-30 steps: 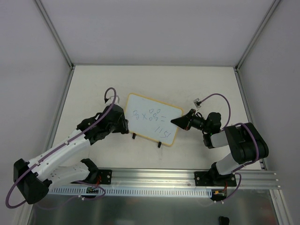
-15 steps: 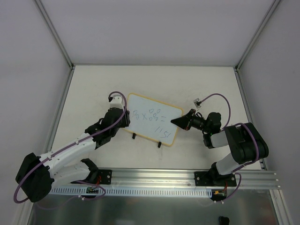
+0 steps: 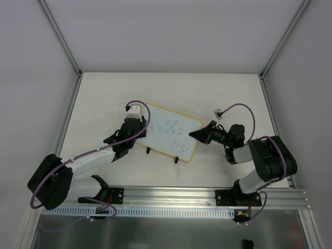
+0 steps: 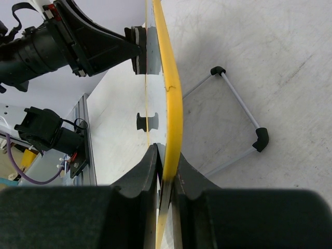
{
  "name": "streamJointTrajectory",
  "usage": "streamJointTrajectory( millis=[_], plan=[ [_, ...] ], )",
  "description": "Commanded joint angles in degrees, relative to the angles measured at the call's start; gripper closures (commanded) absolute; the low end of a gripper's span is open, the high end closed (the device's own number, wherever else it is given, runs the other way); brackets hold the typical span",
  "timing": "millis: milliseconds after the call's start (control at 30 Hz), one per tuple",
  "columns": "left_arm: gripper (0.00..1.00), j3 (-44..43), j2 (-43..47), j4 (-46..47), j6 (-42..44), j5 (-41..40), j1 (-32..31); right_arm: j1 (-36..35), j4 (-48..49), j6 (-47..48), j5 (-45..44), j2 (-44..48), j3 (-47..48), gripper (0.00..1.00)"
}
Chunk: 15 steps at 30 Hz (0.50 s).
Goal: Erase the whiteboard
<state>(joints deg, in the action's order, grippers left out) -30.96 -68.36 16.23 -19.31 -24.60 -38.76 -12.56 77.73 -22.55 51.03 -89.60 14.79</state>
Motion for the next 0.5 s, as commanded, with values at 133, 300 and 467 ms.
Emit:
streamJointTrajectory(
  millis=[133, 300, 467],
  plan=[
    [1.00, -1.7, -4.1, 5.7, 0.9, -0.4, 0.5, 0.2, 10.0, 6.2, 0.0, -0.6, 0.3, 1.00],
    [1.00, -1.6, -4.5, 7.4, 0.9, 1.5, 0.5, 0.1, 10.0, 6.0, 0.1, -1.0, 0.8, 1.00],
    [1.00, -1.6, -4.1, 7.5, -0.7, 5.1, 0.5, -0.4, 10.0, 7.1, 0.7, -1.0, 0.7, 1.00]
  ],
)
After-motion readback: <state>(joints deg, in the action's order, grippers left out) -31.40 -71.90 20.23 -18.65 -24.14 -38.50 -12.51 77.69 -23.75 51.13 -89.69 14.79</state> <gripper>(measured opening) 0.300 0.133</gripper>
